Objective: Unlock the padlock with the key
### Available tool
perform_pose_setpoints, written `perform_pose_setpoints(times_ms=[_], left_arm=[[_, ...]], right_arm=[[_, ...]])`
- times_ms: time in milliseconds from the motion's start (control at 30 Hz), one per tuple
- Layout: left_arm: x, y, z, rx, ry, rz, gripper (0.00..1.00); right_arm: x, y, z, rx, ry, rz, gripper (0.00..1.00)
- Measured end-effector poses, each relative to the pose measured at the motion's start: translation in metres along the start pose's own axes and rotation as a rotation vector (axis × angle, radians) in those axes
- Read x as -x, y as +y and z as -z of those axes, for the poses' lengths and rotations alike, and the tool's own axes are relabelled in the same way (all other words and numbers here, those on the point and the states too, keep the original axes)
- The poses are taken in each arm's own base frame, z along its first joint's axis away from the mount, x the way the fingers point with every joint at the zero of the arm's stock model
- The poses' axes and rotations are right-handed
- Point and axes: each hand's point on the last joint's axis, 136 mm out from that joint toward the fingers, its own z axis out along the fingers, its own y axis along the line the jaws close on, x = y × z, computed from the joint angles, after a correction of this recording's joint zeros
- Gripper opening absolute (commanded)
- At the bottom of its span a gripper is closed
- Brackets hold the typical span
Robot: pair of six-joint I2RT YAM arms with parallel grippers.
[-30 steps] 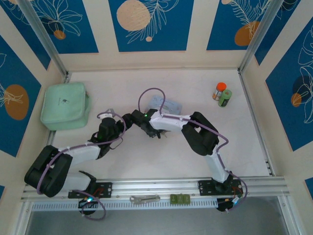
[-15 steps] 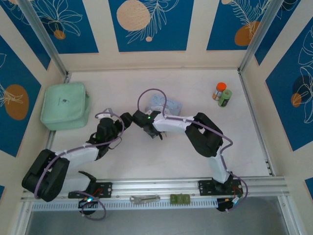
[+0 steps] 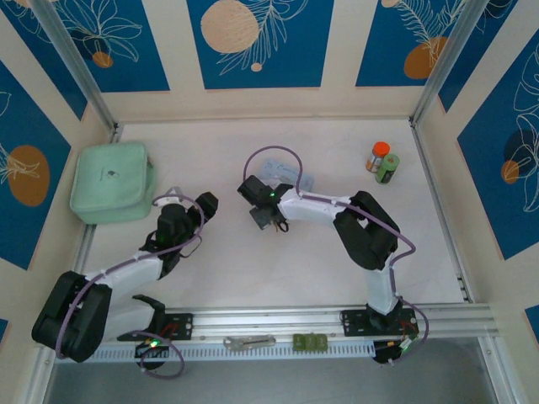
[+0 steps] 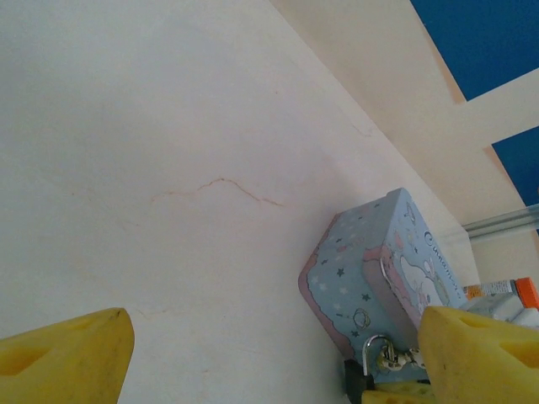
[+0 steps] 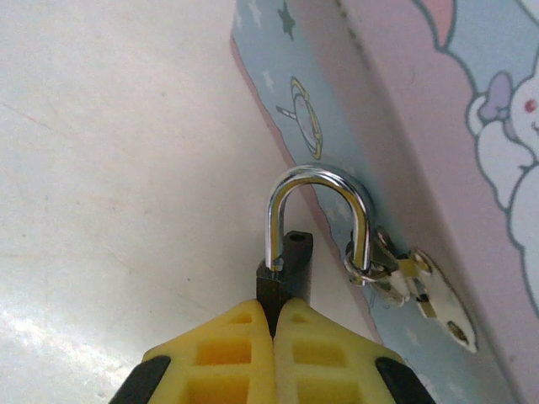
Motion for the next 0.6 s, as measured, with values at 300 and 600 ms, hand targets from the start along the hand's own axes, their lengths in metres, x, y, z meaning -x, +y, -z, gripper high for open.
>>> perform_pose_setpoints(times_ms=[300, 600], left_arm=[[0.0, 0.0, 0.0, 0.0, 0.001, 0.0, 0.87], [0.0, 0.001, 0.0, 0.002, 0.001, 0.001, 0.87]], right_arm=[[0.018, 0.003, -0.003, 0.092, -0.058, 0.012, 0.0], [0.035, 0.005, -0.003, 0.138, -0.127, 0.102, 0.0]])
